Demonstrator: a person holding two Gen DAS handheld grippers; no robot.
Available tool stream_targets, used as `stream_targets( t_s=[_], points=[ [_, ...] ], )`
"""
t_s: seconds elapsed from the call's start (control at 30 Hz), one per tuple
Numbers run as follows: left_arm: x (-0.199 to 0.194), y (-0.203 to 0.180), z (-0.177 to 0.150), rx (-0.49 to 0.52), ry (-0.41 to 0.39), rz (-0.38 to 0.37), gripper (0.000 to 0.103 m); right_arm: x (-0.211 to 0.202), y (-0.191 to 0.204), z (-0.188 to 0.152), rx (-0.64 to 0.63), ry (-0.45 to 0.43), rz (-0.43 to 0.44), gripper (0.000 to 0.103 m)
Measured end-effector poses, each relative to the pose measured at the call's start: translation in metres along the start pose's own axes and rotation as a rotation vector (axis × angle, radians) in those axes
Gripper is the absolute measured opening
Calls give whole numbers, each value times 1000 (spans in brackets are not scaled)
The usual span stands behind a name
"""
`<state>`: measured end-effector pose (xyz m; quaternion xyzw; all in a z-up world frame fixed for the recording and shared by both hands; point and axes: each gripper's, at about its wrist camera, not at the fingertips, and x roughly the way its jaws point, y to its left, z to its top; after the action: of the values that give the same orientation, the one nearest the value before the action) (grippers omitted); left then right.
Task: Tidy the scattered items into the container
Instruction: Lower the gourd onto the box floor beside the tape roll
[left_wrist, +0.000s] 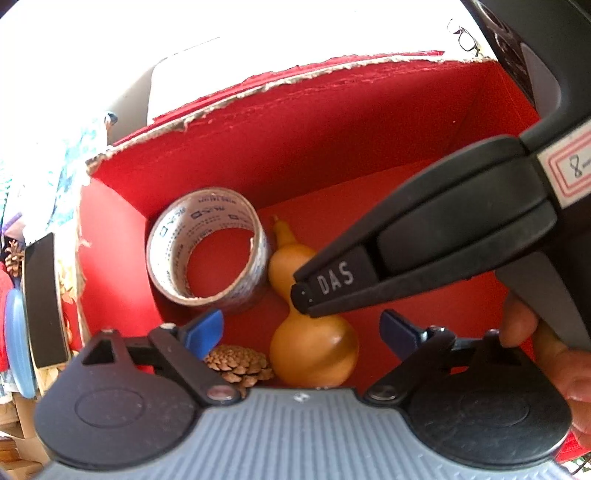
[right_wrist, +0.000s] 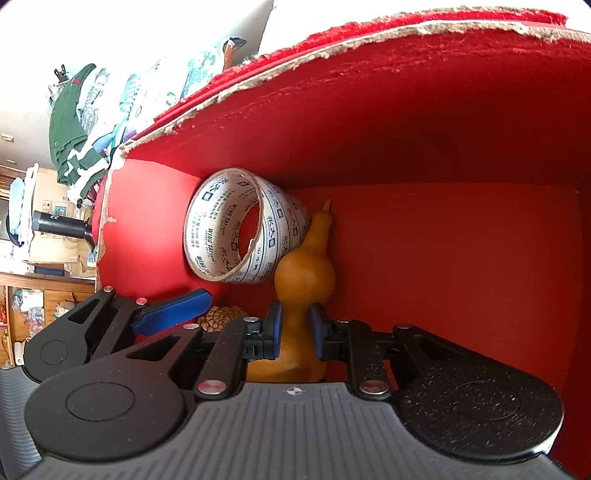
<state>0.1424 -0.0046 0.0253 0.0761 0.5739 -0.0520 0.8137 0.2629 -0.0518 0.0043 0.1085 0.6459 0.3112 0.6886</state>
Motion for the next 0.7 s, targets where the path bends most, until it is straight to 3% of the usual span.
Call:
stream_targets(
  t_s=[0.07,0.27,0.7],
  points=[
    [4,13,11,2,-1,2,93,0,0,0,-2,1,2,20],
    [7,2,15,-5,-11,10,94,0,-2,1,19,0,5,20],
    [-7,-23,1,-8,-37,28,97,0,-1,1,17,-13,7,23]
  ],
)
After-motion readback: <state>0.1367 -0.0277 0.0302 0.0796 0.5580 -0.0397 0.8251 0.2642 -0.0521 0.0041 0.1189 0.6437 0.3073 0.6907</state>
